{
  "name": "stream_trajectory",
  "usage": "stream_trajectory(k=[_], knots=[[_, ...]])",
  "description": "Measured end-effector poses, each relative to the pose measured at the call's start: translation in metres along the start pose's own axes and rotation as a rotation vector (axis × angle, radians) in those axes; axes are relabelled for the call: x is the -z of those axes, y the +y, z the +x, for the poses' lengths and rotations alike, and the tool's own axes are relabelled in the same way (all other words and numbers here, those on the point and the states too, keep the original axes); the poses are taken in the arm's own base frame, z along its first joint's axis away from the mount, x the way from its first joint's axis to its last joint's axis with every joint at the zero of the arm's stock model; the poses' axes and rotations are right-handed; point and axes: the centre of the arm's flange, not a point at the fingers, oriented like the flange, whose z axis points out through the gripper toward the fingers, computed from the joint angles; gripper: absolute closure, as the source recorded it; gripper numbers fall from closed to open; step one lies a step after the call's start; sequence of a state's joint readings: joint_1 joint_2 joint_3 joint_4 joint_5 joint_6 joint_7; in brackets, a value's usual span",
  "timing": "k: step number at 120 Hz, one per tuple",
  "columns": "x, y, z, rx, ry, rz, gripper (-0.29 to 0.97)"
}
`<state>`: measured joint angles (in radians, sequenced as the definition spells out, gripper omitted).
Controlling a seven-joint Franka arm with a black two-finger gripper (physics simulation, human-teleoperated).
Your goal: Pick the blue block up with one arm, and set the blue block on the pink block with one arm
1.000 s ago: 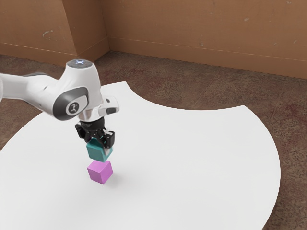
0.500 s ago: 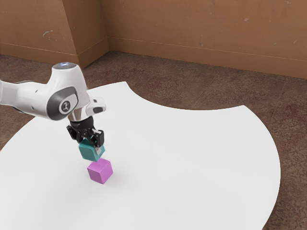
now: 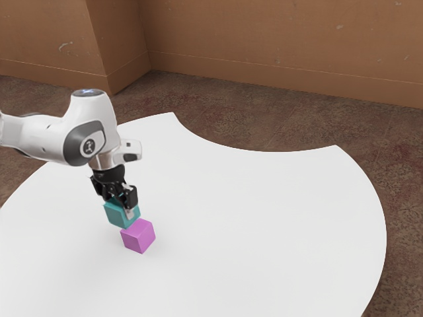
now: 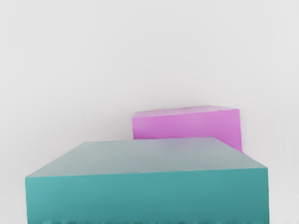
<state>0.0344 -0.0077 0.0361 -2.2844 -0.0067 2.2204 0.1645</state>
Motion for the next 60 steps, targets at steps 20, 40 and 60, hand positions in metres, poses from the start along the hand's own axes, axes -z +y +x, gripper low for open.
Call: stream_trajectory(k=[20,40,60], knots=[[-0.010,0.022,0.006,-0.042,-0.011,-0.020,0.31],[-0.008,0.049,0.013,-0.074,-0.003,-0.020,0.31],[-0.007,0.069,0.015,-0.076,0.008,-0.010,0.31]])
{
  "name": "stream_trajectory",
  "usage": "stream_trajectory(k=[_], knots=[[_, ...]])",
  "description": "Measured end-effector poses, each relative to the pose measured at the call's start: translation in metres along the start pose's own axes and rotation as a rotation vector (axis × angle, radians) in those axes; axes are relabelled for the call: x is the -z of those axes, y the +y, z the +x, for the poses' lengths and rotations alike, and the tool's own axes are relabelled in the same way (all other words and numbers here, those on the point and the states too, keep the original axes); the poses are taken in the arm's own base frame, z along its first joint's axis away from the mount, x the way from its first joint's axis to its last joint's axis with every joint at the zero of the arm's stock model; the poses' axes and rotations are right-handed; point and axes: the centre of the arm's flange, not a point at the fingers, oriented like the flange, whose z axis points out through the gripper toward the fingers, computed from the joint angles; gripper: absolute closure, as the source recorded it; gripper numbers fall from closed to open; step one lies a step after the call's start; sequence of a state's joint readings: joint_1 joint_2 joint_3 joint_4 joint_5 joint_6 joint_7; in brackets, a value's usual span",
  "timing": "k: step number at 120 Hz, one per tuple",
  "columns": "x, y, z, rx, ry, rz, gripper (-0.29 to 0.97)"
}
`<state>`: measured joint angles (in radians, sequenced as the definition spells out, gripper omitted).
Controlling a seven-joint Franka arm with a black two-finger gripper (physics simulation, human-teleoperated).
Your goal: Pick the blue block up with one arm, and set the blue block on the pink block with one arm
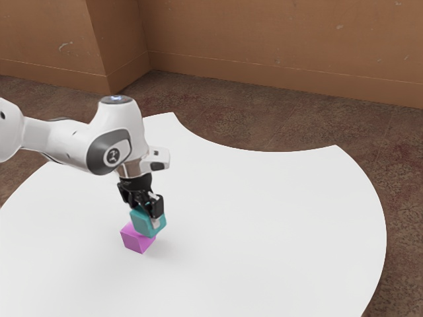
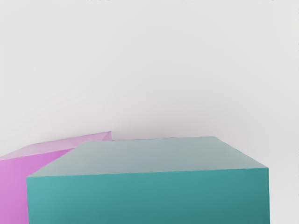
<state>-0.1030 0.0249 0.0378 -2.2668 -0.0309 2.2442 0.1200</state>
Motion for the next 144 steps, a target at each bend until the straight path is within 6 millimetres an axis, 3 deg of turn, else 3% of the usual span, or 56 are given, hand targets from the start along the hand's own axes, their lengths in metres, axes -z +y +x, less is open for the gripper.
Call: stream_trajectory(k=[19,53,69,123,144], knots=[[0.000,-0.003,0.000,0.038,0.005,0.006,0.32],[0.000,-0.047,-0.005,0.166,0.013,0.008,0.31],[0.001,-0.057,-0.007,0.197,0.022,0.015,0.31],[0.002,-0.023,0.002,0.114,0.055,0.046,0.31],[-0.001,-0.023,0.003,0.112,0.055,0.047,0.31]])
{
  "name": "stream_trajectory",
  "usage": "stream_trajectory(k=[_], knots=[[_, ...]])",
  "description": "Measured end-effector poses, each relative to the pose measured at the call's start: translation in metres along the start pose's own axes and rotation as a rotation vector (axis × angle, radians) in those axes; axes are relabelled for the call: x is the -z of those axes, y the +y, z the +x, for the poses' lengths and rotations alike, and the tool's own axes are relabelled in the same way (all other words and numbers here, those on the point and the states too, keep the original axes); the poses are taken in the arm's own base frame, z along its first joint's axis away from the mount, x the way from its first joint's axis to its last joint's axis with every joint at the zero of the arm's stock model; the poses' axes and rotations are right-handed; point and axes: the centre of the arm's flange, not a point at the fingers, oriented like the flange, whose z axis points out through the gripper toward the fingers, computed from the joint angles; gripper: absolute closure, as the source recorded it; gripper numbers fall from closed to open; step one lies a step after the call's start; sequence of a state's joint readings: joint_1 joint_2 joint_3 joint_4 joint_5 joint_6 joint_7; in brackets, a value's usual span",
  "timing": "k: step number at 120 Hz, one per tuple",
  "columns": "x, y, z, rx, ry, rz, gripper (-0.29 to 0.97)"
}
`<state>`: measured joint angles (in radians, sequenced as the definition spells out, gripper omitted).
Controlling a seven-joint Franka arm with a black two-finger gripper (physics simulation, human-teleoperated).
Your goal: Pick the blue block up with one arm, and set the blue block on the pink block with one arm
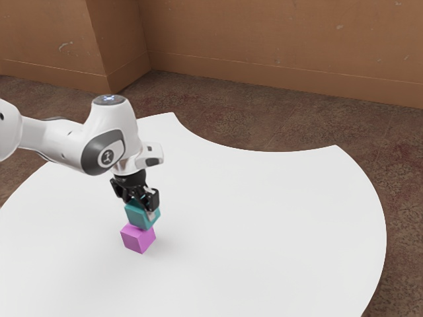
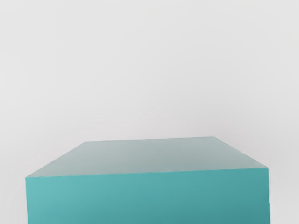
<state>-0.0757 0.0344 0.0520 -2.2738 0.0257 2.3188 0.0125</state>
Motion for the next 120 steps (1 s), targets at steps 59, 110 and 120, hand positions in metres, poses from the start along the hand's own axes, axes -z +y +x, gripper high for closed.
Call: stream_trajectory(k=[59,110,120], knots=[[0.002,-0.020,-0.006,0.037,0.009,0.000,0.31],[0.002,-0.016,-0.021,0.031,-0.014,-0.004,0.31],[0.000,-0.021,-0.023,0.040,-0.020,-0.004,0.31]])
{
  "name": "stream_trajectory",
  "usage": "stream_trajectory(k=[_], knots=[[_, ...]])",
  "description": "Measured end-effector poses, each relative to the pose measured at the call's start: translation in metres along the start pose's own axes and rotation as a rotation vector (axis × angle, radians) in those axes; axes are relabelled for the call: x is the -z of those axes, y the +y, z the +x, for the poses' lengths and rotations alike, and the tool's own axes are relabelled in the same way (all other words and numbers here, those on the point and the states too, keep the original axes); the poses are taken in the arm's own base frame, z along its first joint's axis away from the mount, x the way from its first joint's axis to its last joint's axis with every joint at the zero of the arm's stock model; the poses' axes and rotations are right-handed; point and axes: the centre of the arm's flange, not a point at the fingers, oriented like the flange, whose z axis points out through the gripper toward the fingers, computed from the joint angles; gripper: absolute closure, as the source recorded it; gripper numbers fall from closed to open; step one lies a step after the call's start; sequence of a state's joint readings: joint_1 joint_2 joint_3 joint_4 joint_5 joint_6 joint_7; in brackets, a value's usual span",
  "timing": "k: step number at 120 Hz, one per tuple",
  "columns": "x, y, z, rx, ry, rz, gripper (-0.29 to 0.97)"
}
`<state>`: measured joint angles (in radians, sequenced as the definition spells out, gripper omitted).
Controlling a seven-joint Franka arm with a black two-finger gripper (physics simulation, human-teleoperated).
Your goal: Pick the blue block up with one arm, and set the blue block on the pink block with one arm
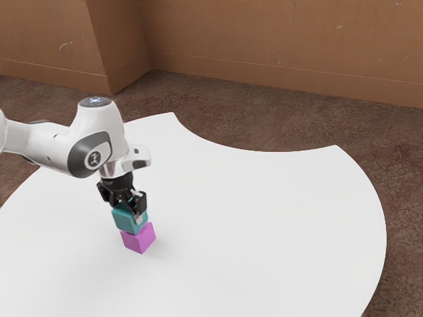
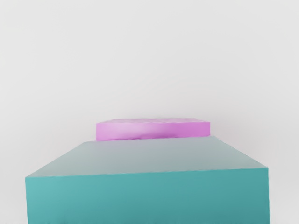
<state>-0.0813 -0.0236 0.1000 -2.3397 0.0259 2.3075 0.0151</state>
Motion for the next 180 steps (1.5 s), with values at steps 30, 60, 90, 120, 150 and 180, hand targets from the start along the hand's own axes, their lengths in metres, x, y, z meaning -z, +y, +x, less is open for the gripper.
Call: stream_trajectory(k=[30,60,90,120,150,180], knots=[[-0.004,-0.027,-0.002,0.051,-0.012,0.000,0.31],[-0.005,-0.047,-0.004,0.085,-0.014,0.000,0.31],[-0.005,-0.046,-0.004,0.079,-0.012,0.000,0.31],[-0.004,-0.027,-0.002,0.038,-0.012,0.001,0.31],[-0.004,-0.008,-0.001,-0.003,-0.011,0.001,0.31],[-0.004,-0.004,0.000,-0.013,-0.011,0.002,0.31]])
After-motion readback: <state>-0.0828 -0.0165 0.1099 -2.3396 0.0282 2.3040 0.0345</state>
